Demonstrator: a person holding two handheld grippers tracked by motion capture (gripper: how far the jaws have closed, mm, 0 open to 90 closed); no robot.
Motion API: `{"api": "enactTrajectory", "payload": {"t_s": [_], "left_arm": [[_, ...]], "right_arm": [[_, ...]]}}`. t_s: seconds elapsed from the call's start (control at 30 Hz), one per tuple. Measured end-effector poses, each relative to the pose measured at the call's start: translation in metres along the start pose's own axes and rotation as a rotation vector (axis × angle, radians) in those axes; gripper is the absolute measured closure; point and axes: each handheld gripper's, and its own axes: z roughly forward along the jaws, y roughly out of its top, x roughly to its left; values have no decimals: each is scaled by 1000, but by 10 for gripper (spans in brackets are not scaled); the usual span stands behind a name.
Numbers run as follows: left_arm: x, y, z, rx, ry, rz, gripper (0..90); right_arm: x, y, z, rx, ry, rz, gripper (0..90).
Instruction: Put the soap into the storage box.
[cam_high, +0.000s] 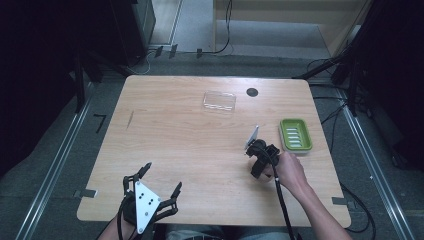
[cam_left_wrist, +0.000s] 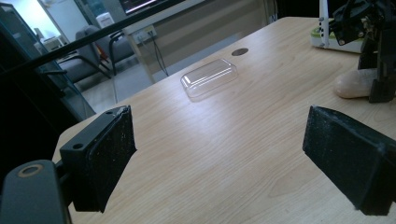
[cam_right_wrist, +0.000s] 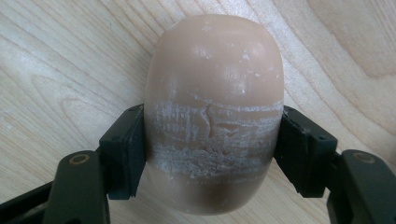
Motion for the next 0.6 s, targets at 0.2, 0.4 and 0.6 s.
{"api": "enactTrajectory", "payload": {"t_s": [0.2,0.4,0.6], "left_arm": [[0,0,0,0,1,0,99],[0,0,0,-2,1,1,99],[0,0,0,-2,1,0,99]], "right_arm": [[1,1,-1,13,-9,-14,331],[2,1,-3,19,-9,-10,332],[1,-1,-10,6,-11,-14,332]]}}
